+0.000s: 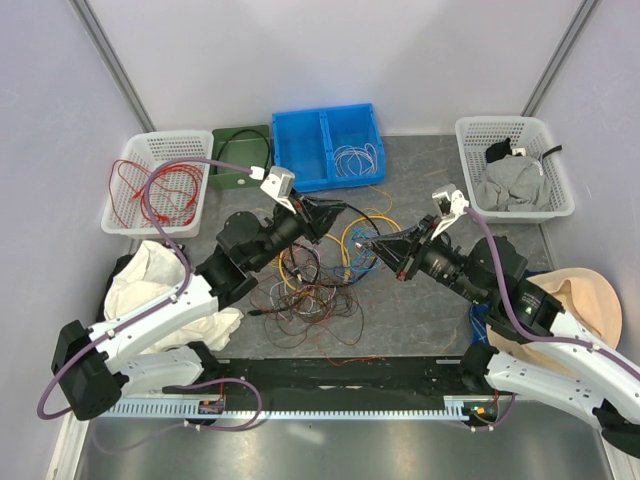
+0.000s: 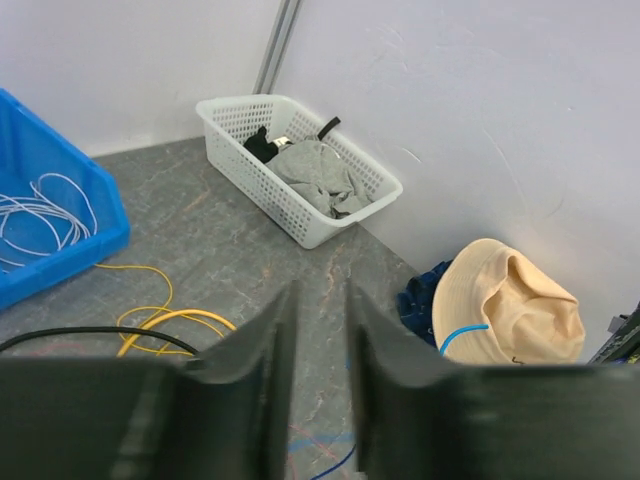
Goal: Untangle the cables
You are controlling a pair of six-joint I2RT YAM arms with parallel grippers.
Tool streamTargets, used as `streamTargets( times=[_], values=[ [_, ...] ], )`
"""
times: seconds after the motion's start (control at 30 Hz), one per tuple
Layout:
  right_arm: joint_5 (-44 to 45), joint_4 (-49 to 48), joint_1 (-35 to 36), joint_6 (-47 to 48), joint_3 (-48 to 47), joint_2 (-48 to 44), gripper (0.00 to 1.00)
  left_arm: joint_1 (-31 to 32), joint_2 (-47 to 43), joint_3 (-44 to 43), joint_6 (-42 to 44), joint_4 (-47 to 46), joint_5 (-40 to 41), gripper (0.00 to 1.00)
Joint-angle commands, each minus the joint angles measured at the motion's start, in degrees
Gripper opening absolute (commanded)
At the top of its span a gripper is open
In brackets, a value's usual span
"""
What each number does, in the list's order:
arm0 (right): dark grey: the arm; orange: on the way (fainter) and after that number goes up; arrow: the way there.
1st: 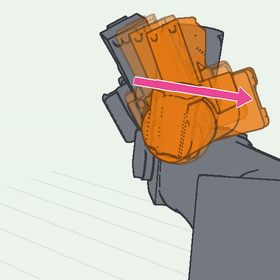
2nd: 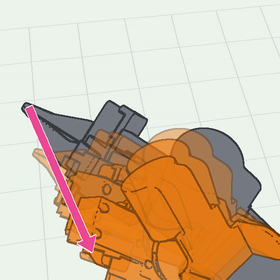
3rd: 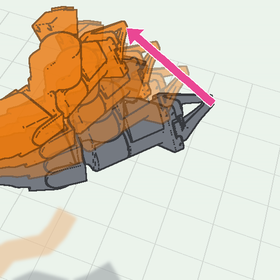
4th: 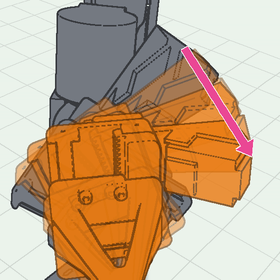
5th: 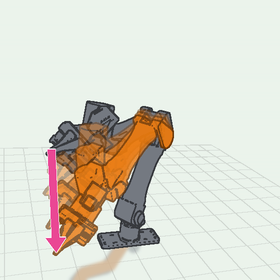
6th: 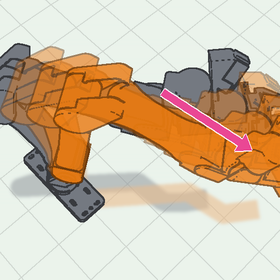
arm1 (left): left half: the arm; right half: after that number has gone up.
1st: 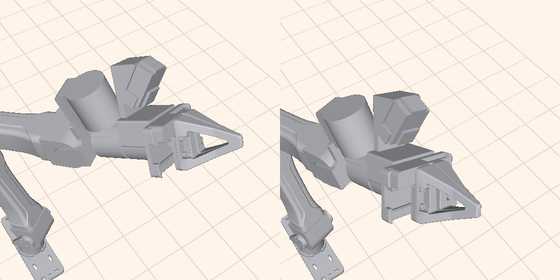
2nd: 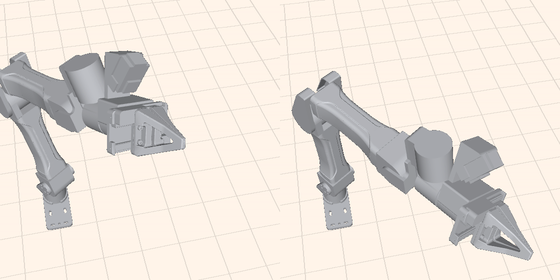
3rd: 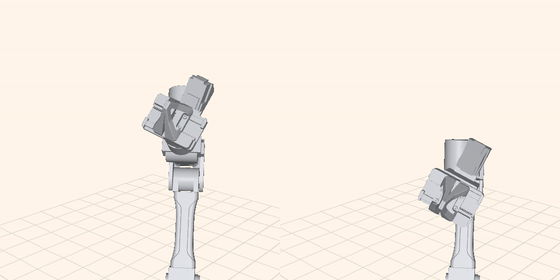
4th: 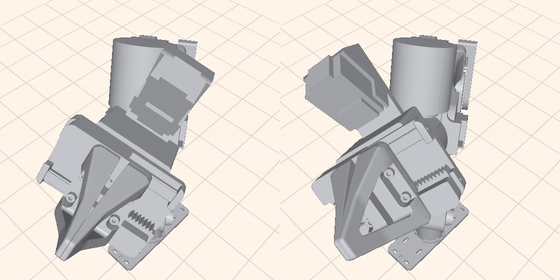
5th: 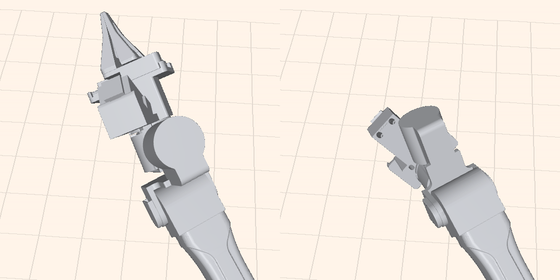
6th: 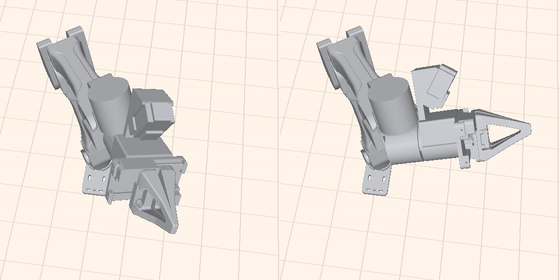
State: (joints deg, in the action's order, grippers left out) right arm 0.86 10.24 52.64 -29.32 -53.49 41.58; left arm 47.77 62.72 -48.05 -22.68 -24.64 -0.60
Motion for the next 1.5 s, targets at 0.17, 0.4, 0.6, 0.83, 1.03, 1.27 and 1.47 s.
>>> streamTargets(
  times=[0.17, 0.4, 0.6, 0.83, 1.03, 1.27, 1.47],
  values=[
    [3.2, 2.8, 0.2, 0.9, 0.8, -3.4, 0.2, 0.0, -4.7, -3.2, 4.6, 0.4, -0.4, 0.02],
    [6.5, 5.5, 0.2, 2.4, 0.4, -4.0, 0.74, 0.0, -7.3, -4.1, 3.0, 6.4, 1.7, 0.14],
    [15.1, 12.2, 0.2, 5.7, 1.4, -1.9, 0.75, 0.0, -9.2, -3.0, 0.0, 12.7, 0.8, 0.38],
    [14.6, 10.2, 0.2, 2.6, 13.9, 6.0, 0.73, 0.1, -12.9, 0.3, -5.9, 21.3, 2.5, 0.43],
    [14.3, 6.7, 0.6, 0.4, 22.5, 11.1, 0.74, 0.1, -18.3, 5.9, -8.5, 24.3, 5.4, 0.43],
    [12.0, 1.5, 1.0, -0.1, 25.2, 16.6, 0.72, 0.1, -19.9, 9.2, -9.8, 25.7, 5.7, 0.43],
    [10.2, -3.9, 1.4, -0.1, 24.8, 21.9, 0.67, 0.1, -19.6, 9.7, -10.1, 25.8, 5.0, 0.43]
  ],
)
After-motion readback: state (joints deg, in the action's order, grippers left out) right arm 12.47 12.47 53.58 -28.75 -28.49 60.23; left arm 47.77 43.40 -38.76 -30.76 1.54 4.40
